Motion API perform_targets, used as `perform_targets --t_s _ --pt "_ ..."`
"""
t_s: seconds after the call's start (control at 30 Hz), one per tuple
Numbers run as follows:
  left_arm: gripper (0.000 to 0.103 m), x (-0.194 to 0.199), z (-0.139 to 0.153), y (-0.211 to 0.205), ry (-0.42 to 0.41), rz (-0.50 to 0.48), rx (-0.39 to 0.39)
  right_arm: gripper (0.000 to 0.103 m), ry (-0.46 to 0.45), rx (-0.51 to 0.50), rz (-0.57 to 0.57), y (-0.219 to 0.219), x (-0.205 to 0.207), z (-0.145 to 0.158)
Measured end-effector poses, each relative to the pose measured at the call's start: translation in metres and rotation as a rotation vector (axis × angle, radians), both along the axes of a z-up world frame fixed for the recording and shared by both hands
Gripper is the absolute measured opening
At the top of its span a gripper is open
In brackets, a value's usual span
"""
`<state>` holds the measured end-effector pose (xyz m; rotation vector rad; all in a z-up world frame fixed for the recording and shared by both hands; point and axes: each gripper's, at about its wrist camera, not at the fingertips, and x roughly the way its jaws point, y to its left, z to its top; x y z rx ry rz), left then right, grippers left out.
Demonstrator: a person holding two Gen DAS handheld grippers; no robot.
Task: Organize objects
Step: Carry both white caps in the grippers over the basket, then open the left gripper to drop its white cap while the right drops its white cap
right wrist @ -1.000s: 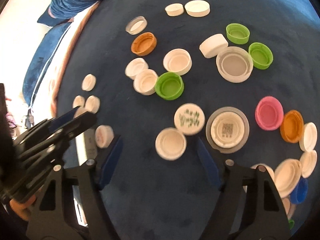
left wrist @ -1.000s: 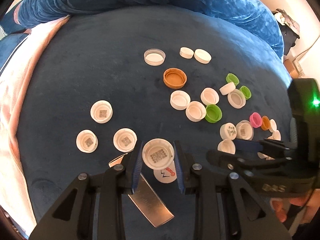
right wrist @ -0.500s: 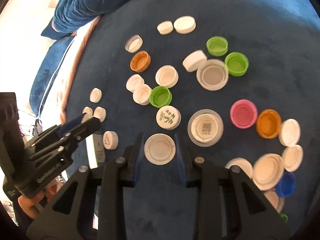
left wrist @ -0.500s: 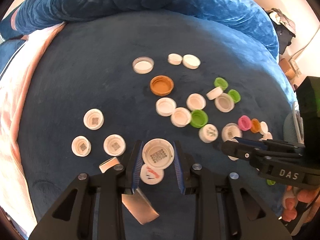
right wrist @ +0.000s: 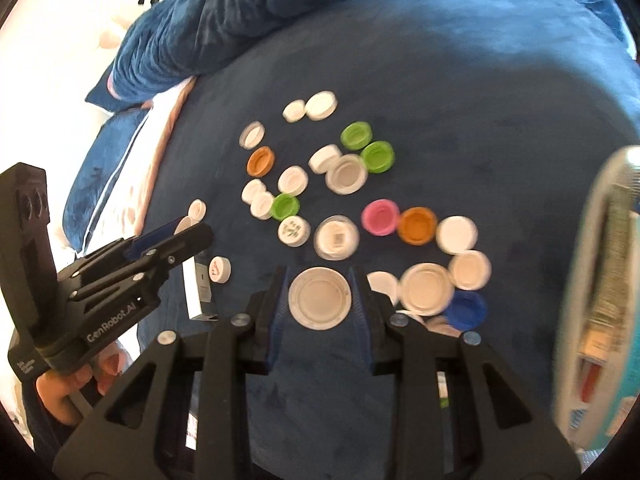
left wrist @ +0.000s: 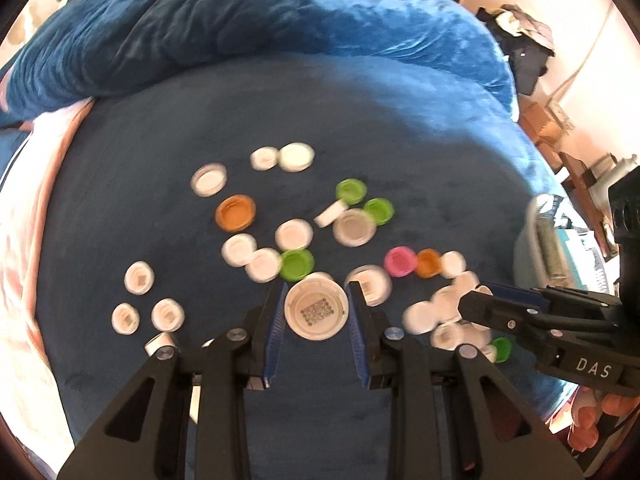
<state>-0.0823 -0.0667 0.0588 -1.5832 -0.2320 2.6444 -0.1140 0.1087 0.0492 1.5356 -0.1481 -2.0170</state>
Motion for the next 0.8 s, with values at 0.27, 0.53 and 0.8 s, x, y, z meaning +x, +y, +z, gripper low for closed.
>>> perform_targets --t_s 0.27,0.53,0.8 --pt "0.030 -0.015 0.032 0.063 0.057 -0.102 0.024 0.031 0.062 -0.003 -0.111 0.071 -0.004 0.032" --pt "0.030 -0.033 0.052 0.136 0.086 -0.210 0.046 0.031 0.090 -0.036 -0.280 0.152 -0.011 0.051" --pt "0.030 -0.053 0.060 0.212 0.098 -0.320 0.074 0.031 0.150 -0.033 -0.473 0.222 -0.016 0.058"
